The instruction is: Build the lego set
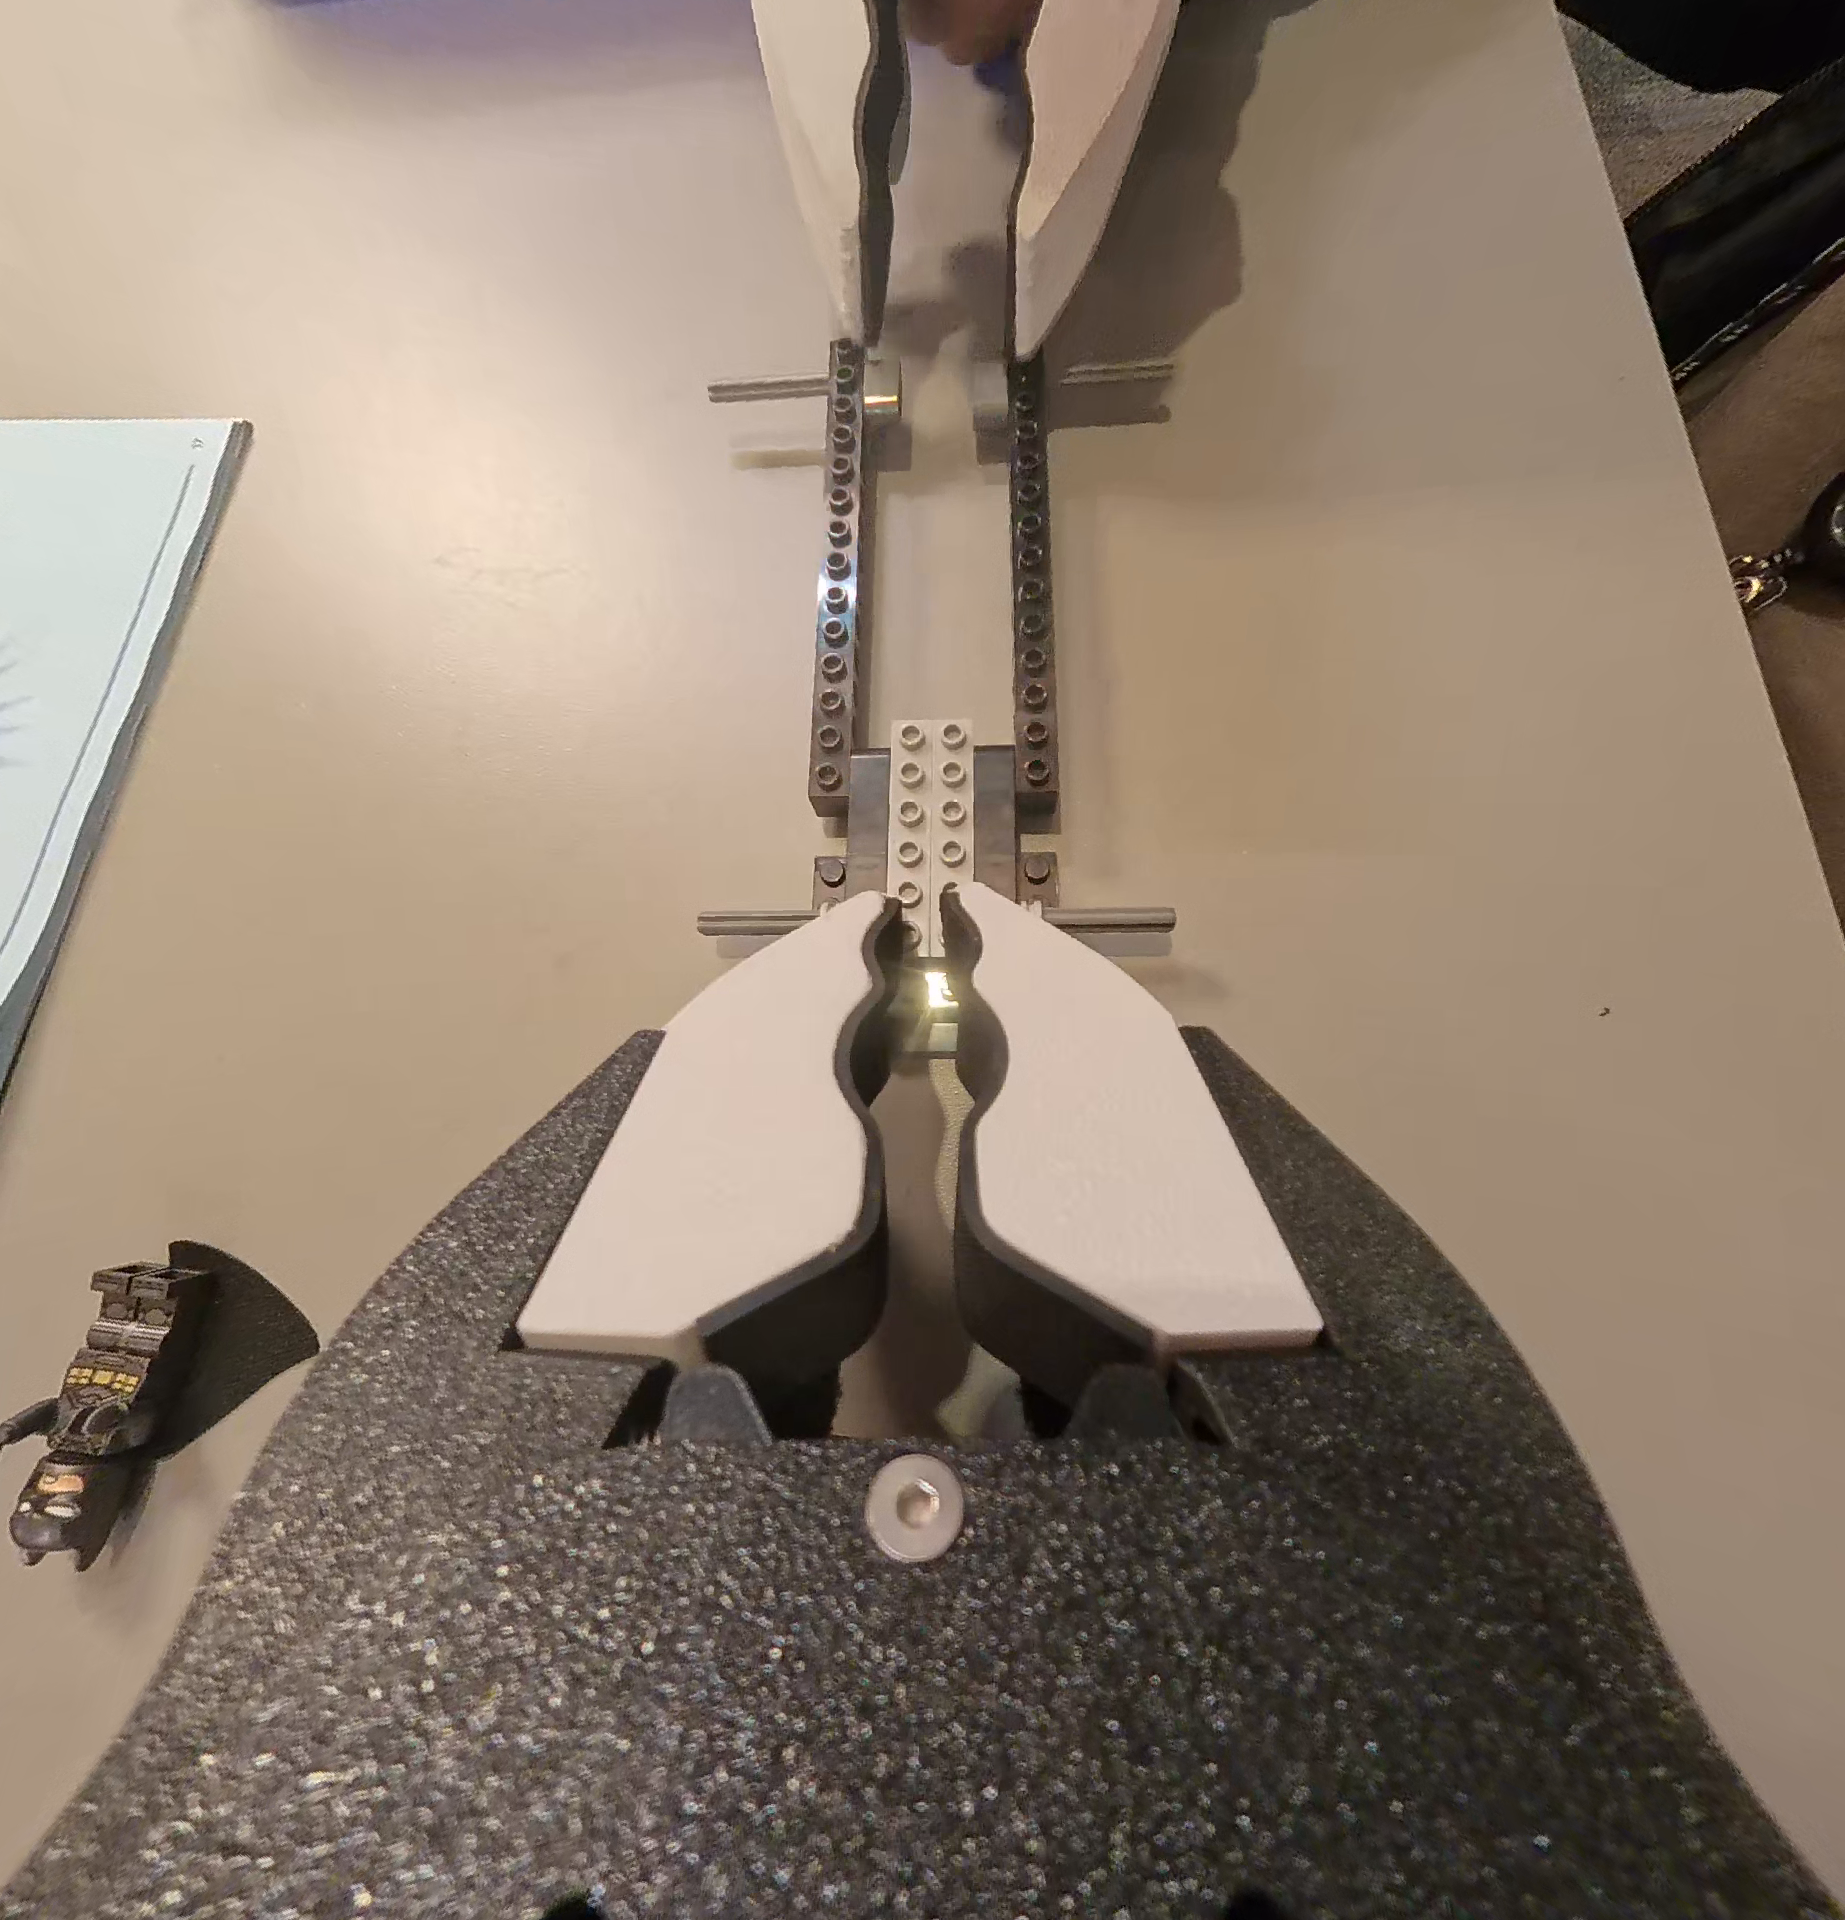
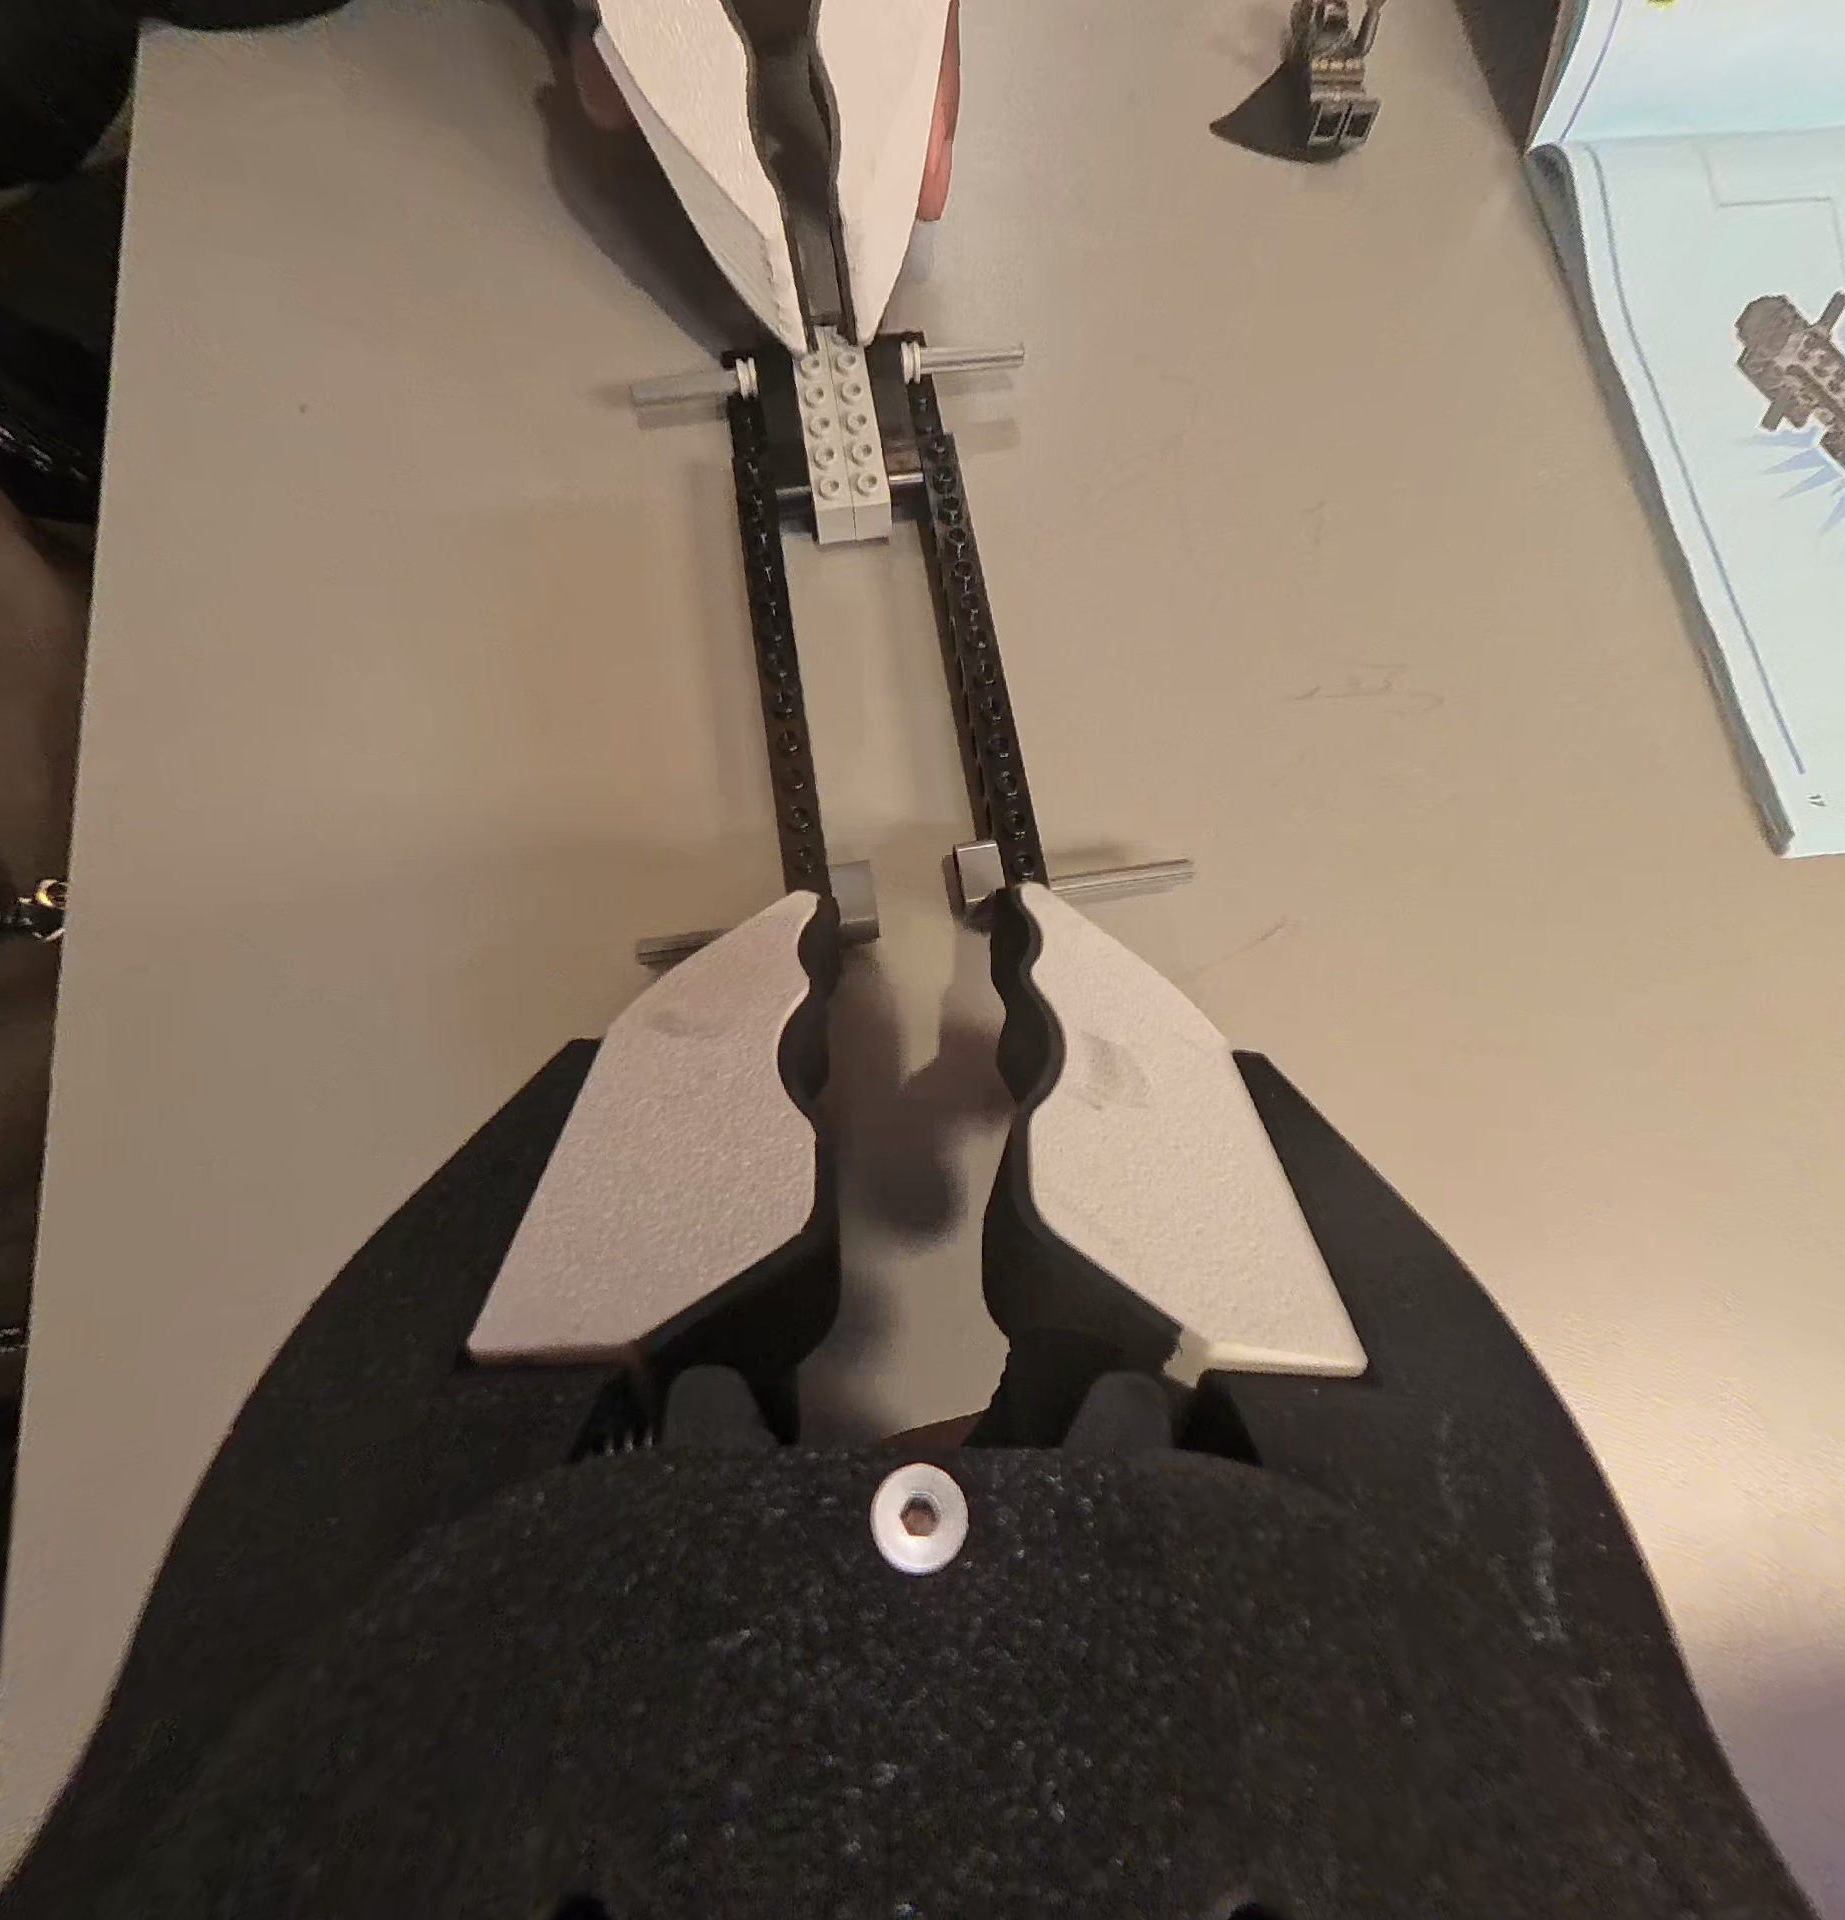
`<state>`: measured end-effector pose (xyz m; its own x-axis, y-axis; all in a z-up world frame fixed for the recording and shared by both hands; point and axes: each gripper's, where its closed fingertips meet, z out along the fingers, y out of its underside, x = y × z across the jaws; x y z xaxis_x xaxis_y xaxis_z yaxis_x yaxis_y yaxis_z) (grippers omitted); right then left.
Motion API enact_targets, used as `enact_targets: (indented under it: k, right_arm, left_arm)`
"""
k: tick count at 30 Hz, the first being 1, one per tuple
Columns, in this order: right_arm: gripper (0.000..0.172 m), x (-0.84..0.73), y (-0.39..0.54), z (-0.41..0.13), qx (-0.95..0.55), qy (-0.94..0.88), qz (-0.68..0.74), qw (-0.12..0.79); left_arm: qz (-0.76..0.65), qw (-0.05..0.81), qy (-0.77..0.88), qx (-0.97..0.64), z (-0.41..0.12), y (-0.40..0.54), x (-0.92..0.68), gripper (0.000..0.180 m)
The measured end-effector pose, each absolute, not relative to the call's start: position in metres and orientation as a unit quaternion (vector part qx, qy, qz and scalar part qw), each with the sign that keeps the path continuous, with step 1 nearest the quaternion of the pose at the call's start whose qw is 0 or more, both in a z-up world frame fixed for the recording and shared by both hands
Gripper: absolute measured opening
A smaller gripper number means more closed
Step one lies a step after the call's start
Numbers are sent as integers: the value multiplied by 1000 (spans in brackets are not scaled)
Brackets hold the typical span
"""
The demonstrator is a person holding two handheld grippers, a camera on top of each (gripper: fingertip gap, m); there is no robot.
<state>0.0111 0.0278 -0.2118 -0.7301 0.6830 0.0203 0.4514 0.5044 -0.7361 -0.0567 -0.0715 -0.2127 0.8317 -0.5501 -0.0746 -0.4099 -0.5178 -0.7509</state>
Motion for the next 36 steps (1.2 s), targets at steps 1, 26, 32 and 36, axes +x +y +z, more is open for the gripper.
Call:
enact_targets:
  k: [1,26,32,36]
  right_arm:
    - [29,11,28,-213,-332,-854,367,156]
    - [27,-1,34,-176,-365,-805,441,159]
    - [27,-68,58,-147,-427,-778,381,261]
    - [29,-131,73,-132,-425,-763,360,327]
  left_arm:
    - [-87,406,277,-867,-213,-72,-57,7]
    - [-114,531,241,-804,-155,-66,-64,15]
    - [-32,702,104,-704,-59,-29,-135,37]
    - [-9,726,76,-683,-40,11,-169,44]
